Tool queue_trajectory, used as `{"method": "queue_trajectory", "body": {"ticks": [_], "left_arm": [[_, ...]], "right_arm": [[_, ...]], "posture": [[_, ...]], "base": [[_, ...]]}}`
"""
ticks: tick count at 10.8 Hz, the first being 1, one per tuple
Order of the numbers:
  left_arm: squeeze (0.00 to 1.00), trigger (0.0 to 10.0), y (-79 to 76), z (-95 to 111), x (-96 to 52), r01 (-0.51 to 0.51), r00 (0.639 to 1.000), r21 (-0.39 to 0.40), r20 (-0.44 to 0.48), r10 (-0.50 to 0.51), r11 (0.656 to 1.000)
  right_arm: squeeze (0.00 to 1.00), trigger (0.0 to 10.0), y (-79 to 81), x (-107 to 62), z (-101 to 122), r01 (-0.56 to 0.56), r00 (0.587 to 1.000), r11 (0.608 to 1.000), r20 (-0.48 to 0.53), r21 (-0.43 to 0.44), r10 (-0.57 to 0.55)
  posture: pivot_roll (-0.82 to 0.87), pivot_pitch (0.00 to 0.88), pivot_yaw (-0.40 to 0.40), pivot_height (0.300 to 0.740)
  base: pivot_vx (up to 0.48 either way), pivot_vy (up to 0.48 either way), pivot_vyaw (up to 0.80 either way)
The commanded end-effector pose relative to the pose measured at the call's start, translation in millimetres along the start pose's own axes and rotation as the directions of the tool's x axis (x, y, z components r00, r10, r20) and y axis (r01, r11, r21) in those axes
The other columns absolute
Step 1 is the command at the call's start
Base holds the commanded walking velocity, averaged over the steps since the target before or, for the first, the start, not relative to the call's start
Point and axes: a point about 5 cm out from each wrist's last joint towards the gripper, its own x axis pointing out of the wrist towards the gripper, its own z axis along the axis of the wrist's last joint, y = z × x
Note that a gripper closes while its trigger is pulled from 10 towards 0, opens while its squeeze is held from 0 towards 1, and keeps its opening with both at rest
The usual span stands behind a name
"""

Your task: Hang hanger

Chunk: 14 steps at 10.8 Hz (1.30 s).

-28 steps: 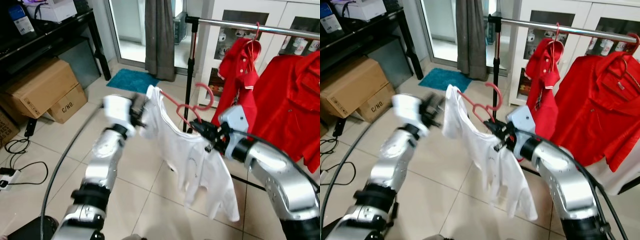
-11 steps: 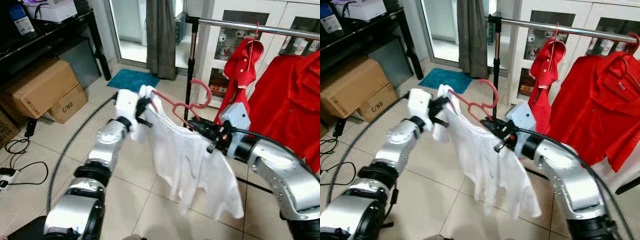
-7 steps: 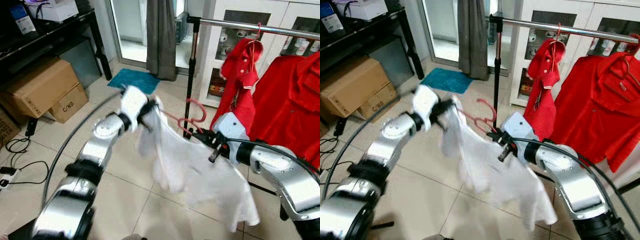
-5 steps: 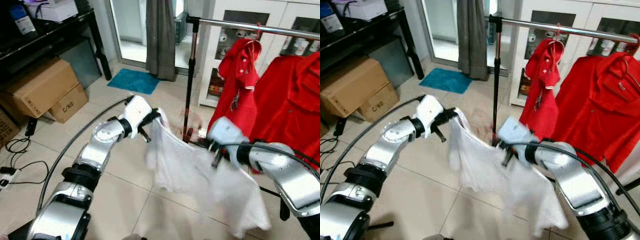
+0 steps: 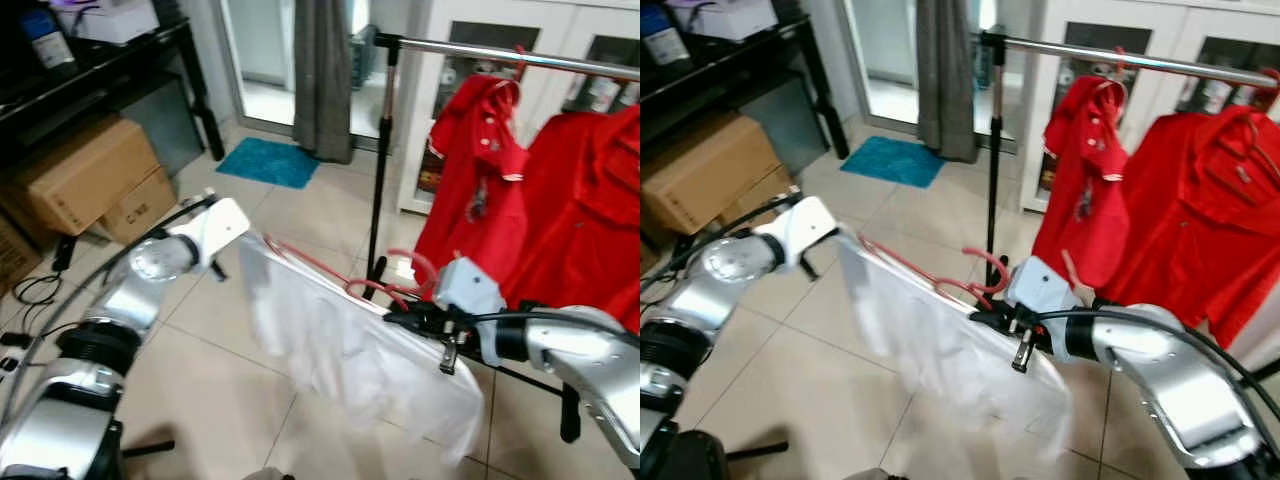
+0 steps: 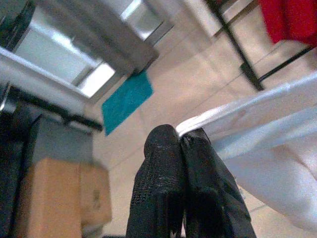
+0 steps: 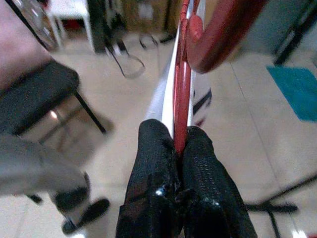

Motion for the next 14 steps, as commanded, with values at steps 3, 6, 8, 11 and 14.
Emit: {"method": "queue_trajectory", "body": {"ticks": [3, 6, 8, 11, 14], "left_arm": [[0.0, 0.0, 30.4, -9.1, -11.0, -0.165, 0.982, -0.207, 0.061, 0.181, 0.964], [0.0, 0.0, -35.0, 23.4, -4.8, 0.309, 0.916, -0.277, 0.345, -0.205, 0.91], [0.0, 0.0, -66.4, 36.9, -21.0, 0.564, 0.786, -0.221, 0.439, -0.435, 0.795], [0.0, 2.4, -56.3, 20.6, -30.4, 0.483, 0.859, -0.422, 0.397, -0.322, 0.767], [0.0, 10.0, -35.2, -2.7, -21.9, -0.125, 0.961, -0.624, 0.116, 0.249, 0.772]], "right_arm": [[0.0, 0.0, -4.1, 0.6, 26.4, 0.025, 0.967, 0.99, 0.247, 0.141, -0.06], [0.0, 0.0, -34.8, 24.8, 36.1, 0.28, 0.816, 0.839, 0.344, 0.467, -0.464], [0.0, 0.0, -58.1, 26.0, 19.9, 0.45, 0.66, 0.613, 0.221, 0.65, -0.718], [0.0, 10.0, -75.8, 12.5, -5.6, 0.622, 0.499, 0.386, 0.035, 0.681, -0.866], [0.0, 10.0, -52.9, 30.7, -21.8, 0.641, 0.577, 0.42, -0.041, 0.643, -0.816]], "posture": [[-0.16, 0.0, 0.09, 0.74], [-0.16, 0.0, 0.089, 0.74], [-0.15, 0.0, 0.093, 0.74], [-0.13, 0.0, 0.106, 0.74], [-0.12, 0.0, 0.105, 0.74]], "base": [[0.0, 0.0, 0.0], [0.0, 0.0, 0.0], [0.0, 0.0, 0.0], [0.0, 0.0, 0.0], [0.0, 0.0, -0.17]]}}
